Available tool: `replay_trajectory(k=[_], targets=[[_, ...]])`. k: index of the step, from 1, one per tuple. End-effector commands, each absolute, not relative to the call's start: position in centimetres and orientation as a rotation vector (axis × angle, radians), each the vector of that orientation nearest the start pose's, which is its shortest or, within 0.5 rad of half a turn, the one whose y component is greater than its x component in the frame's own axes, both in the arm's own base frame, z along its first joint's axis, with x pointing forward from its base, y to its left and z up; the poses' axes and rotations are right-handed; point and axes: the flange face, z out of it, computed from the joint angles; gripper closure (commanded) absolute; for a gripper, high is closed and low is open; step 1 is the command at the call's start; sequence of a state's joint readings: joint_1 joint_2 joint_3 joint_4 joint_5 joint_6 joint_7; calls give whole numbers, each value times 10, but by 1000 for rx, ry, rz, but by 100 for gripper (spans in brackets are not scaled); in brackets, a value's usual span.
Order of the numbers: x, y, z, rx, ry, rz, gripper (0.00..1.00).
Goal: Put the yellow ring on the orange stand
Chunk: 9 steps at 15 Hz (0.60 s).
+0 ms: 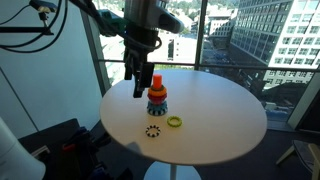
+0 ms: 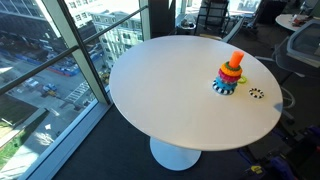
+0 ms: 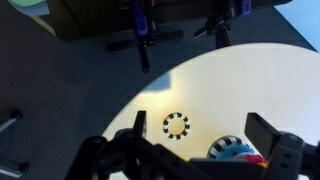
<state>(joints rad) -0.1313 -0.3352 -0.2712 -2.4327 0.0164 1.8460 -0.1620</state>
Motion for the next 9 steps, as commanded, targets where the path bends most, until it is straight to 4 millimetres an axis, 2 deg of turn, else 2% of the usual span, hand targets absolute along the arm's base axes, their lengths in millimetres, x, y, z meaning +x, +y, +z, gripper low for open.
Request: replay_trajectory(k=[1,5,9], targets=[[376,-160,409,-2929,329,341,0],[394,-167,418,-2927,326,323,0],[428,-173,422,-2950,318,259,0]])
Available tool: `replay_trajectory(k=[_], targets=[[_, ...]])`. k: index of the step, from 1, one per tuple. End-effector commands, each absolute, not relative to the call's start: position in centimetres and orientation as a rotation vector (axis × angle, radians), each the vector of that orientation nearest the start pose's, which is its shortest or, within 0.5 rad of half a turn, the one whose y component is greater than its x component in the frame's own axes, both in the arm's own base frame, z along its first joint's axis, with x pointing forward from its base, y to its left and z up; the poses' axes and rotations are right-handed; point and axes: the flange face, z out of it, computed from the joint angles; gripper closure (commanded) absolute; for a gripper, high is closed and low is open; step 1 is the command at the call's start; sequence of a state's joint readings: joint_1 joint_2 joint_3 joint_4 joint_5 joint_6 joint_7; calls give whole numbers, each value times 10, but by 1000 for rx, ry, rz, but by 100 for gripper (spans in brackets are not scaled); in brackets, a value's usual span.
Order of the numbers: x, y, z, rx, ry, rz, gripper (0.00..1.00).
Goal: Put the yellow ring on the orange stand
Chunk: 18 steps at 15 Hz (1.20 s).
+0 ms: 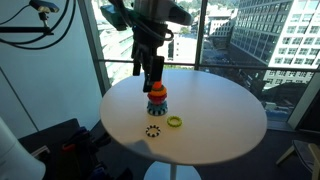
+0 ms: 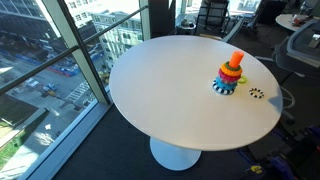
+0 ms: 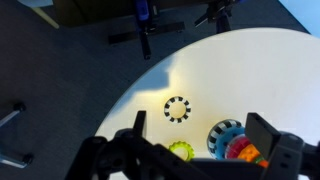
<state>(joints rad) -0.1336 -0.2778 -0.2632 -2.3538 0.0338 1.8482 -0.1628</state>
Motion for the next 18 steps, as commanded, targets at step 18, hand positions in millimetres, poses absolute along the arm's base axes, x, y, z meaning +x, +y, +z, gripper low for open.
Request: replay_trajectory(k=[18], targets=[[509,-170,353,-3048,236,175,0]])
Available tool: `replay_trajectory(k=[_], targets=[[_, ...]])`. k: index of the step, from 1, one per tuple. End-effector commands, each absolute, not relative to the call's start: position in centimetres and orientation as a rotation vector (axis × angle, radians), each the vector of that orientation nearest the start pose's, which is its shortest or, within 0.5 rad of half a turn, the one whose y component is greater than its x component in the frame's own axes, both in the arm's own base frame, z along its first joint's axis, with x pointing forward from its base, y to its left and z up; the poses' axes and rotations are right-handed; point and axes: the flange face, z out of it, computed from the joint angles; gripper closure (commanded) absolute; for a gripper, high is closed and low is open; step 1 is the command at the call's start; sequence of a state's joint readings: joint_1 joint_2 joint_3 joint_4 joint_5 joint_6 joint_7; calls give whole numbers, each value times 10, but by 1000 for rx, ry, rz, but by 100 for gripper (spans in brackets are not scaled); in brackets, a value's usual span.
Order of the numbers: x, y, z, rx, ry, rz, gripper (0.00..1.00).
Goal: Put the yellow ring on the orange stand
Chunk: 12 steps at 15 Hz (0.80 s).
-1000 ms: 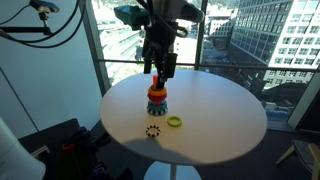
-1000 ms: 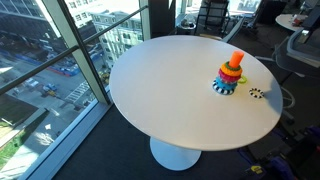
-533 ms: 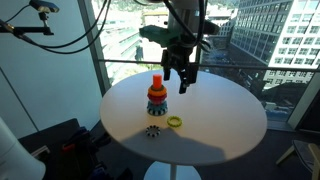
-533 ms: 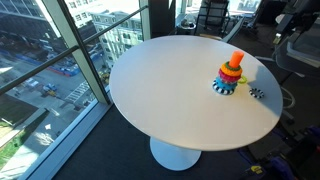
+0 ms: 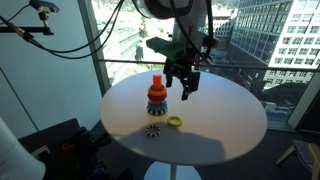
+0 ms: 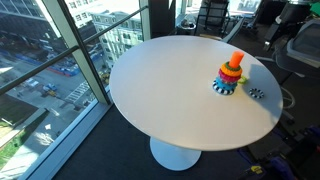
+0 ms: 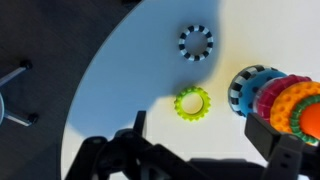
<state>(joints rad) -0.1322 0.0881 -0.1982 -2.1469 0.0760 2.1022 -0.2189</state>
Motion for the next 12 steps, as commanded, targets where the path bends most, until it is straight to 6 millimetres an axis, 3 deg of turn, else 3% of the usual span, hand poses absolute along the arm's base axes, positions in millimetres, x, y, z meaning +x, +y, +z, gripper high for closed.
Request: replay_trajectory(k=[1,6,12], targets=[[509,-171,353,-3048,238,173,0],[517,-166,342,-3041,255,169,0],[530,-157,312,-3056,230,124,0]])
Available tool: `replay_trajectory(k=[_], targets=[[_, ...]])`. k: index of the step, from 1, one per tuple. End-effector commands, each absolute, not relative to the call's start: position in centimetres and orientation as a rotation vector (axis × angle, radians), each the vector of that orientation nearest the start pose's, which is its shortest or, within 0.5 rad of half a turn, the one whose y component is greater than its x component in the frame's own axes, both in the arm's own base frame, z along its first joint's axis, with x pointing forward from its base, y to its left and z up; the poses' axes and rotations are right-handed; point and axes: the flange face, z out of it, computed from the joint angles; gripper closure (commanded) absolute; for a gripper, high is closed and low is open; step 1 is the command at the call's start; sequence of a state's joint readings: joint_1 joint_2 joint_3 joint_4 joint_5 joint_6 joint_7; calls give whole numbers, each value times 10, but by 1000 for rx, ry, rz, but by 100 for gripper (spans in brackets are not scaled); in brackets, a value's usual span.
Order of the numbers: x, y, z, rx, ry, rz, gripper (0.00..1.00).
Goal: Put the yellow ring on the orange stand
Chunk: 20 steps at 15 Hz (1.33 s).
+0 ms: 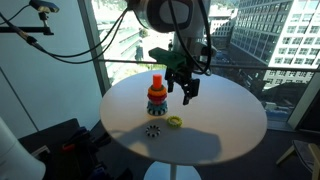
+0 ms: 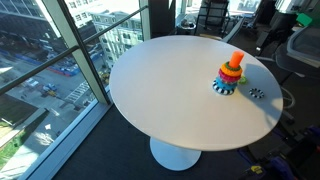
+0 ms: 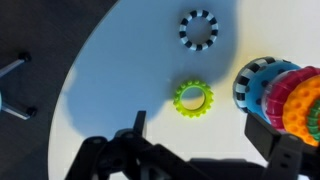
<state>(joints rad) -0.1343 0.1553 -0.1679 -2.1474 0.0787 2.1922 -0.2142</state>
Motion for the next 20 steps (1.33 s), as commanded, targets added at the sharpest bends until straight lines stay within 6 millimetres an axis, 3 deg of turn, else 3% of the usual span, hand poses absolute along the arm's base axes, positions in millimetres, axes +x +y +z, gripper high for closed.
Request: replay_trajectory(k=[1,20], targets=[[531,-156,306,-3050,231,119,0],[532,-146,217,-3098,306,69,0]])
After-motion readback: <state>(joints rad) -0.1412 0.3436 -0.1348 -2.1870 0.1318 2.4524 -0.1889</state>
